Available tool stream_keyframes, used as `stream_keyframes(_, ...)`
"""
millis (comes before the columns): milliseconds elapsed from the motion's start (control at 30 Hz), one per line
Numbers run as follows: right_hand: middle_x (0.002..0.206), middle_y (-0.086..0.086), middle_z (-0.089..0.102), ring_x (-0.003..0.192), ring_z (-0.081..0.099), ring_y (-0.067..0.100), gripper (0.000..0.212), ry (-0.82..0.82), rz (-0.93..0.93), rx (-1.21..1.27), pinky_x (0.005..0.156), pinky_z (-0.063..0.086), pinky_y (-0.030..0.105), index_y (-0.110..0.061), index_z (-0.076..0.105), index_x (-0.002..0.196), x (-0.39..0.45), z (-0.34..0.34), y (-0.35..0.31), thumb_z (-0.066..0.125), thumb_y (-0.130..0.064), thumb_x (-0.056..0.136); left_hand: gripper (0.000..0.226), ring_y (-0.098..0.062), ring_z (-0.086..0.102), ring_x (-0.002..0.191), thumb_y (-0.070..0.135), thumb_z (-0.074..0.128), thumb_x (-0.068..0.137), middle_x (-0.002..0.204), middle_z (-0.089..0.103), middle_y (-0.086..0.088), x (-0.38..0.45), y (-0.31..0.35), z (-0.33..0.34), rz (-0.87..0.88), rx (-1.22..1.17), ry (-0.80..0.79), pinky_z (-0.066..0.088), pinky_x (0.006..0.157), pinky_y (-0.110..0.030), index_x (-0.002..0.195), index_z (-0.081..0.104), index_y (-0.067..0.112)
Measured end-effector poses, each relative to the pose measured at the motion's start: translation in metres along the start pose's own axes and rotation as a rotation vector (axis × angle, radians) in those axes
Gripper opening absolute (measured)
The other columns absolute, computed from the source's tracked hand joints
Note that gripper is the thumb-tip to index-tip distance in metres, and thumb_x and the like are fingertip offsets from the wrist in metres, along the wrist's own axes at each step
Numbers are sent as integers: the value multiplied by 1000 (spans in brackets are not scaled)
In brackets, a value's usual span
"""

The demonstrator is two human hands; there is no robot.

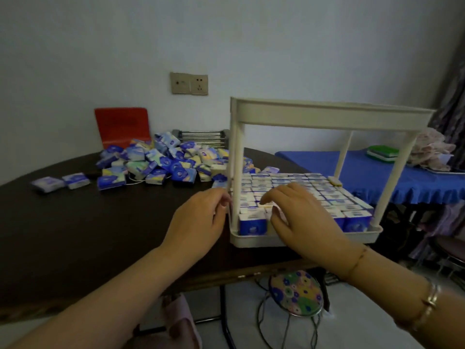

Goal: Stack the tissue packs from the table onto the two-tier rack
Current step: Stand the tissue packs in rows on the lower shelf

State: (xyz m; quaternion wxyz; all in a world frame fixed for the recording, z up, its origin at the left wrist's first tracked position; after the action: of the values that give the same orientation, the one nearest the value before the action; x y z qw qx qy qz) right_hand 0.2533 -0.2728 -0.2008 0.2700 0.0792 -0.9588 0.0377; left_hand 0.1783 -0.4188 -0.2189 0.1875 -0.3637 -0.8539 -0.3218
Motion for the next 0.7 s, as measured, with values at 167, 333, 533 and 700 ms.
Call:
stream_keyframes(167, 118, -2, 58, 110, 47, 16, 28, -59, 117, 48, 95, 38, 28, -22, 55, 118, 39, 28, -7, 48, -16, 92, 41, -7, 46, 123, 12, 50, 94, 133, 49, 10, 5, -71, 7, -193, -83, -106, 42, 100, -27, 131, 49, 30)
stream_keyframes(333, 119, 4, 58, 112, 49, 19, 26, -149, 213, 101, 94, 38, 27, -18, 56, 120, 65, 57, 5, 47, -22, 95, 60, -18, 22, 143, 21, 54, 94, 158, 19, 6, 26, -102, 51, -204, -60, -298, 26, 116, -40, 147, 29, 34)
stream_keyframes(533, 125, 7, 56, 113, 52, 21, 30, -248, 270, 162, 90, 36, 22, -14, 56, 122, 87, 75, 20, 46, -25, 97, 63, -29, 8, 147, 38, 54, 93, 160, 6, 4, 52, -118, 98, -236, 21, -442, 17, 118, -47, 148, 23, 35)
stream_keyframes(700, 123, 13, 55, 112, 53, 27, 35, -300, 277, 141, 87, 39, 26, -6, 54, 123, 109, 90, 25, 46, -28, 98, 40, -22, 46, 121, 29, 62, 88, 133, 46, -4, 55, -114, 102, -188, -105, -249, 42, 100, -42, 122, 43, 21)
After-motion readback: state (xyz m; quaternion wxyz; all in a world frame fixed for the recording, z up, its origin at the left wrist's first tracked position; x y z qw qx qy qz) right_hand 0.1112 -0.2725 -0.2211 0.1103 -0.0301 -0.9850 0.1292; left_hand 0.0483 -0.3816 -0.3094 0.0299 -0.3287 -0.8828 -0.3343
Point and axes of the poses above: each hand's wrist, its own x-axis towards the middle knuckle, its own z-axis out of the palm, y = z × x, the point moved 7 cm from there along x, towards the middle knuckle
